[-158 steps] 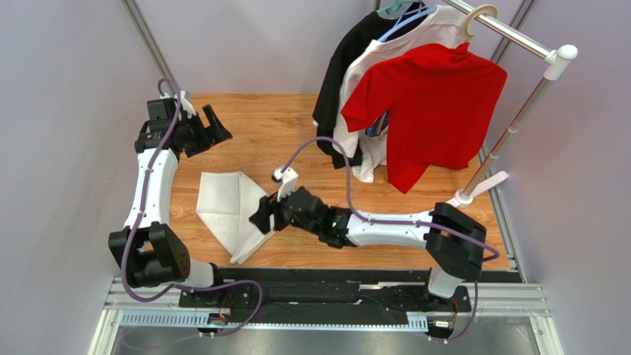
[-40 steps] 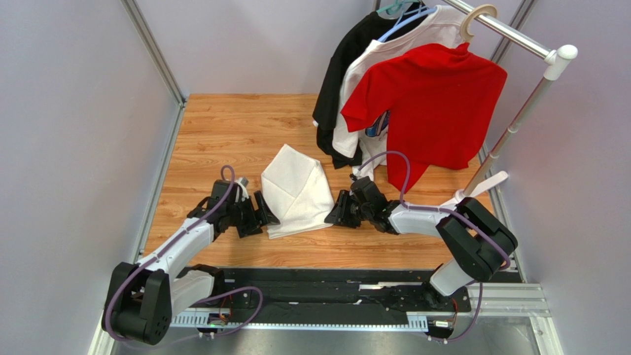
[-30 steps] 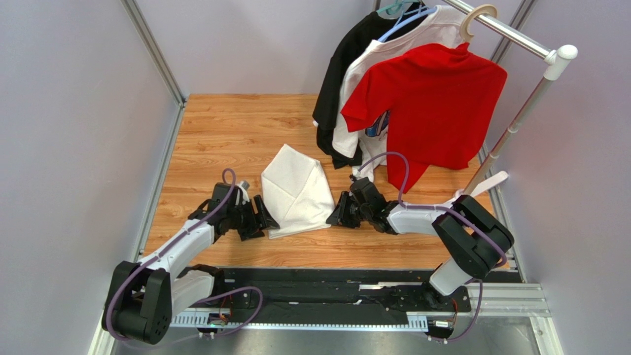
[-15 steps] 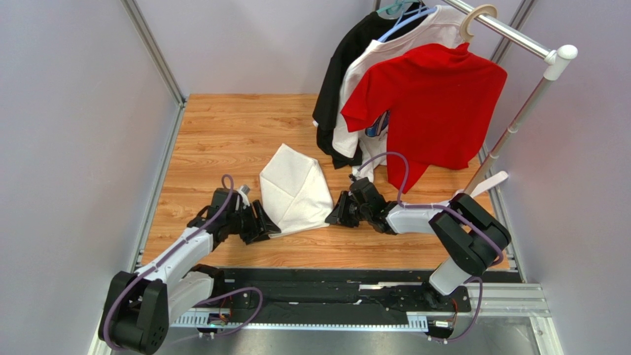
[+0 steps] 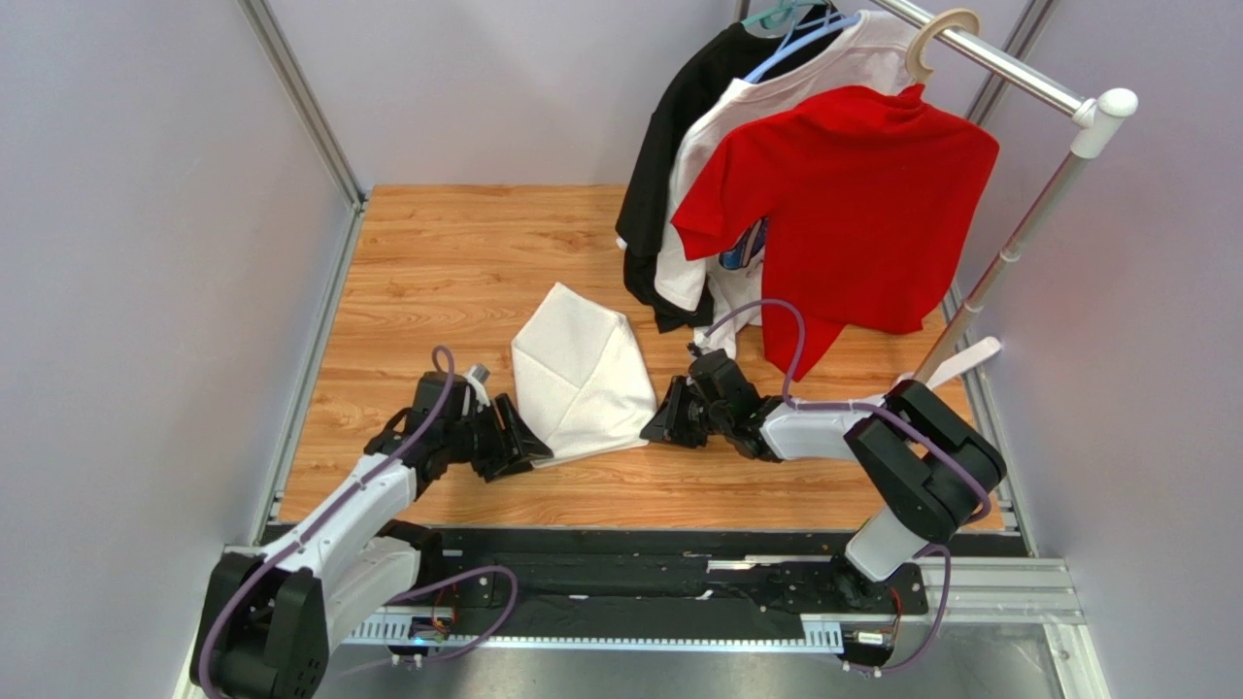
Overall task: Fold the napkin, place the utensils inside, and roll it up
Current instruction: Fold the napkin
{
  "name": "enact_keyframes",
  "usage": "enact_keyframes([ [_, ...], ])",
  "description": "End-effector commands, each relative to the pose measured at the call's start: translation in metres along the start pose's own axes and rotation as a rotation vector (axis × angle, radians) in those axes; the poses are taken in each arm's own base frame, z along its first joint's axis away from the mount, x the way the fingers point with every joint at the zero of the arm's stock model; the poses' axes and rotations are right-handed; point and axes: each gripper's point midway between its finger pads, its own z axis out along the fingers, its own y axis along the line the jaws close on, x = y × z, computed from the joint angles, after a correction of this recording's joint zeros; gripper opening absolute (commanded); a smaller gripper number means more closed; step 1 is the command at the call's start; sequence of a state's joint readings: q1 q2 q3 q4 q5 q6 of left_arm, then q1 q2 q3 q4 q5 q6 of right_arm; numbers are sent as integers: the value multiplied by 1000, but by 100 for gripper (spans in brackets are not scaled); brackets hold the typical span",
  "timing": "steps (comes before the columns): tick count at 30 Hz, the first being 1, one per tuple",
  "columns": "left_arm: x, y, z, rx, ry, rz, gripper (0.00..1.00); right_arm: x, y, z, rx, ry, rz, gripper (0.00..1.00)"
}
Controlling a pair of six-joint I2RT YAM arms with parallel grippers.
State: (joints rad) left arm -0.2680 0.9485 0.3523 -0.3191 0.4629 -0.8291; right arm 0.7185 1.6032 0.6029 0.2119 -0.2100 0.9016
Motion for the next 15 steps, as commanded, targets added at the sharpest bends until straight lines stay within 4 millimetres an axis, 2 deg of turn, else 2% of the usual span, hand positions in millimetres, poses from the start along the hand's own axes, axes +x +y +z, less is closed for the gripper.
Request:
enact_keyframes([
  [1, 5, 2, -13, -17, -27, 15, 59, 0, -5, 5, 12, -8, -2, 16],
  [4, 4, 1, -16, -10, -49, 4, 60, 0, -3, 7, 6, -3, -4, 16],
  [15, -17, -9, -5, -20, -50, 32, 56, 0, -4, 4, 5, -7, 0, 15],
])
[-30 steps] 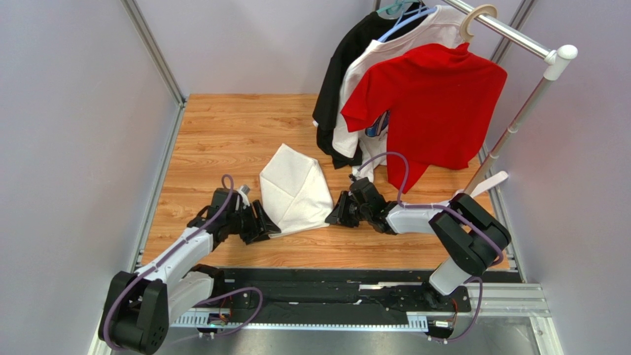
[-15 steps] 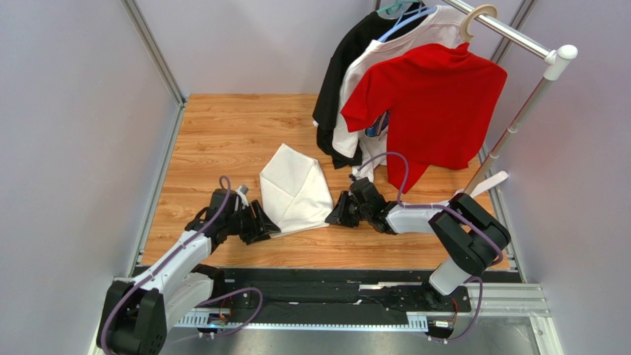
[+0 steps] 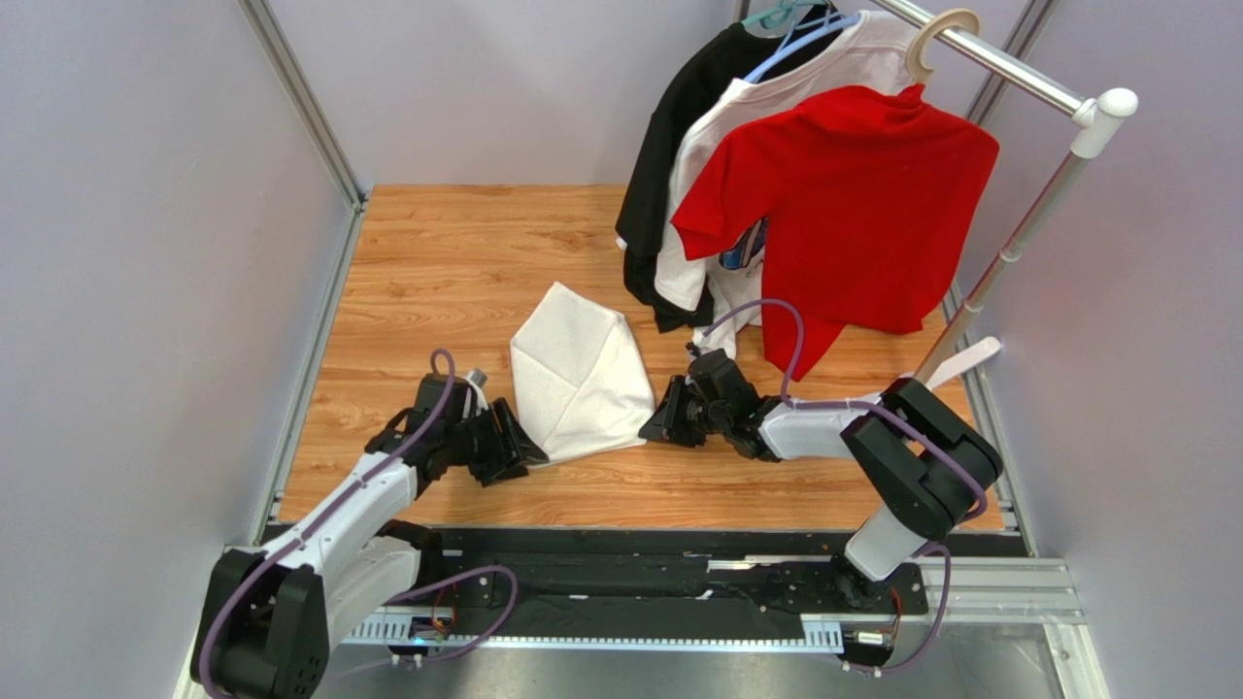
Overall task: Fold the napkin, place the utensils inside, and roll it up
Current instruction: Fold the napkin
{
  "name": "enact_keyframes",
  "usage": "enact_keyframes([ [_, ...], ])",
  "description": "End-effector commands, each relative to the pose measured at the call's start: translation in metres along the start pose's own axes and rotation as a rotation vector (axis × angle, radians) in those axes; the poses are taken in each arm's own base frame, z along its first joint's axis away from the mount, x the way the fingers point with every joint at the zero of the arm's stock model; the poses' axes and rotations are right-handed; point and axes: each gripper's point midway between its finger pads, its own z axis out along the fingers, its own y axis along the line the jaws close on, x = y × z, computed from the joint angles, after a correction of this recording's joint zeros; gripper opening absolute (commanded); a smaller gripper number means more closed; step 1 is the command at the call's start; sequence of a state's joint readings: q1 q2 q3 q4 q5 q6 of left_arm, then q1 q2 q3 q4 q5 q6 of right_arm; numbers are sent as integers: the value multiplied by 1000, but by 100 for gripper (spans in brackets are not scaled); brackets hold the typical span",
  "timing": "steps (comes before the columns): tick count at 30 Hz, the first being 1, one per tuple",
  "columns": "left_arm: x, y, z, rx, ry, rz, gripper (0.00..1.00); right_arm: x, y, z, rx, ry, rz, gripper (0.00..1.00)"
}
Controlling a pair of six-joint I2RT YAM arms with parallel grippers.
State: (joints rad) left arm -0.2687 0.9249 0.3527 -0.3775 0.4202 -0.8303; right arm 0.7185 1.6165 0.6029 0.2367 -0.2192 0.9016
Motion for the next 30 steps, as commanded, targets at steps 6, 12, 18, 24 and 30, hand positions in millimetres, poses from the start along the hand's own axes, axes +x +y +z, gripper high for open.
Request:
enact_keyframes([
  [6, -24, -25, -4, 46, -59, 49, 50, 1, -6, 2, 19, -6, 2, 14],
  [12, -20, -23, 0, 58, -45, 33, 47, 3, -8, 2, 22, 0, -1, 14],
  [18, -19, -23, 3, 64, -38, 40, 37, 2, -8, 2, 24, -2, 0, 13],
  [24, -21, -28, 11, 99, -20, 40, 0, 2, -8, 1, 24, -6, 0, 13],
  [30, -39, -25, 8, 28, -69, 123, 0, 1, -7, 1, 22, -6, 2, 13],
])
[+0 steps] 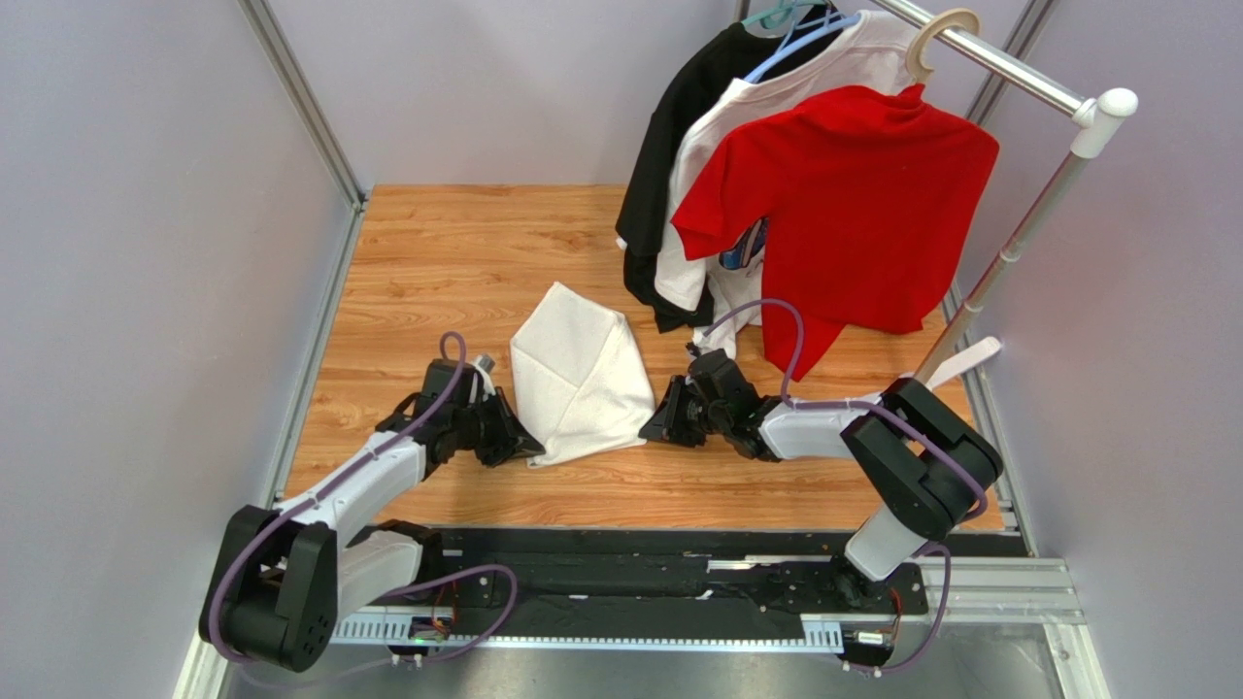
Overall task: Fold the napkin, place the utensils inside, and roll it up
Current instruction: Fold the napkin, then roll the napkin with the utensil
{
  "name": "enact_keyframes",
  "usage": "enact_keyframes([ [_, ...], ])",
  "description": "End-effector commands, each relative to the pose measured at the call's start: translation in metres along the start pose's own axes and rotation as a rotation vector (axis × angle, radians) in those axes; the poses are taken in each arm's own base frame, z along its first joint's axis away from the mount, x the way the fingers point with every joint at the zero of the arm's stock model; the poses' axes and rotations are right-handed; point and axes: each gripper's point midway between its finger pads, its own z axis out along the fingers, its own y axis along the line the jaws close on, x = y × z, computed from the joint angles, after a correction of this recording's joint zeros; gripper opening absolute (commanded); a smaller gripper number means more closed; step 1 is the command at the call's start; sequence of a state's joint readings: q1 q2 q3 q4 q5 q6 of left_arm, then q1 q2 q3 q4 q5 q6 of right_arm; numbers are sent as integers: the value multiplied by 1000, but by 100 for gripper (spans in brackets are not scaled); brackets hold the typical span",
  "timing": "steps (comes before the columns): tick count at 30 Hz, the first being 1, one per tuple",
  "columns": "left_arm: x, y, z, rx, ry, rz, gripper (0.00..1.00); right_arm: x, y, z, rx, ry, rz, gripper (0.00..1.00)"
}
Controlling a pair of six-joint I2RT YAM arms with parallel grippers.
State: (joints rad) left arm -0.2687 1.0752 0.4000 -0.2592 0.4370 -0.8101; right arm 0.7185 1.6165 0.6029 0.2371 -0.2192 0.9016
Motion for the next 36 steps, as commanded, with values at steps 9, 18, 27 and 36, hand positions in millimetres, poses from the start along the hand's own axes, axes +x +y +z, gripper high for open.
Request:
enact_keyframes([
  [9, -34, -5, -16, -39, -175, 170, 0, 2, -8, 2, 27, -4, 1, 13],
  [18, -20, 16, -3, -65, -126, 187, 0, 3, -10, 2, 28, -3, 3, 14],
  [27, -18, 17, -4, -79, -106, 176, 0, 0, 3, -8, -3, -8, -18, 50],
  [36, -21, 20, -6, -118, -104, 170, 1, -21, 27, -42, -9, -54, -127, 69],
])
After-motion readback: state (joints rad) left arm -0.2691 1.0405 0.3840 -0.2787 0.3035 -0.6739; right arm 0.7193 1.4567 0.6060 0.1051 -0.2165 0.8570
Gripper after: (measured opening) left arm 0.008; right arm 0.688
